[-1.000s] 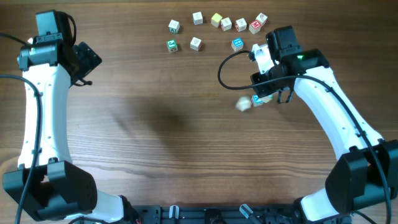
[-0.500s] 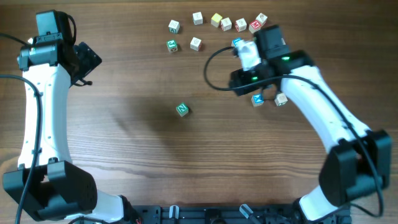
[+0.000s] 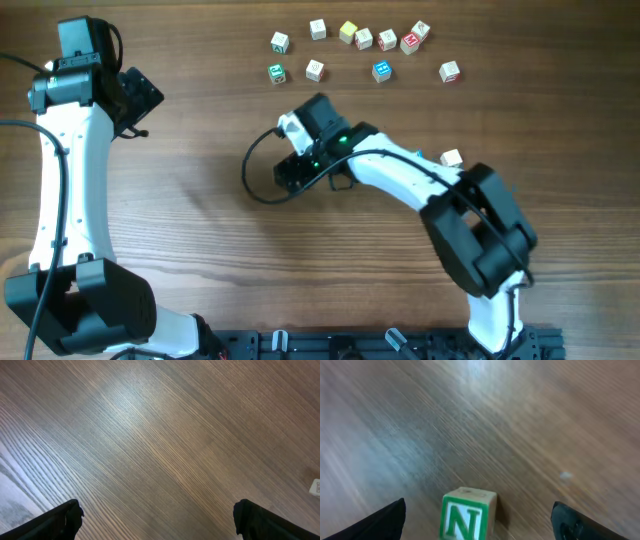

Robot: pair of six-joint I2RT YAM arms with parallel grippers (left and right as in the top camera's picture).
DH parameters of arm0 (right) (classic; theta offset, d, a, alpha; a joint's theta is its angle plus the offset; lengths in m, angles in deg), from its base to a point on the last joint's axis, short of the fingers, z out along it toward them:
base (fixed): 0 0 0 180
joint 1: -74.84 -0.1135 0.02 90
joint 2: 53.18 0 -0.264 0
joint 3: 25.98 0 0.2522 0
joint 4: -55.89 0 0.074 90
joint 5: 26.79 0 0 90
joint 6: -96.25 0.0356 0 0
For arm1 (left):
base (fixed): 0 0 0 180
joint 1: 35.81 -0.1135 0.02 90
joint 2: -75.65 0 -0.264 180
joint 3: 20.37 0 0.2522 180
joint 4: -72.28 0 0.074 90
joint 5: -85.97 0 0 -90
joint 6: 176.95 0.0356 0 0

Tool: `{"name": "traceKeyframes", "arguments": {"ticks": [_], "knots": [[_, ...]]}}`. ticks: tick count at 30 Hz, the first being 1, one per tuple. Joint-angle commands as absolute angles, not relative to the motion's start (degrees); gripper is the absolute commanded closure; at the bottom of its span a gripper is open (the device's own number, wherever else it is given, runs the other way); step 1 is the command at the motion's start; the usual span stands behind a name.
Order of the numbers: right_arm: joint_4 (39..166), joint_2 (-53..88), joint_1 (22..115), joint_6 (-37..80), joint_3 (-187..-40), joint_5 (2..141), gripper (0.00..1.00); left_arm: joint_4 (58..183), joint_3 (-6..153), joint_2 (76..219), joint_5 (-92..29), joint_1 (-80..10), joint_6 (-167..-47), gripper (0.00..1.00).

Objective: Form a tower
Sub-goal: 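Grasp the green N block with the right gripper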

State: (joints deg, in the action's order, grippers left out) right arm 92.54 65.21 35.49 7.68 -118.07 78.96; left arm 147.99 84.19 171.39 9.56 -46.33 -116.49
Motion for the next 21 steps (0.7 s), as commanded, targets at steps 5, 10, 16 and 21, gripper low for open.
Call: {"name": "traceKeyframes", "arguments": {"ticks": [5,10,16,21], "knots": [[92.4,67.8,33.2,9.2,-118.0,69.4,0.32,148.1,83.8,172.0,9.4,-46.5,-117.5,0.00],[93.3,67.8,30.6,7.8,-118.1,66.7,0.69,148.1,83.8,172.0,9.5,-46.5,-117.5,0.00],[106.1,65.3,32.9,9.4,-125.8,56.8,0.85,148.1,83.8,172.0,9.4,-46.5,-117.5,0.00],[116.0,60.4,43.1,9.5,-128.4,56.5,0.82,148.1,83.8,172.0,9.5,-46.5,-117.5,0.00]]}}
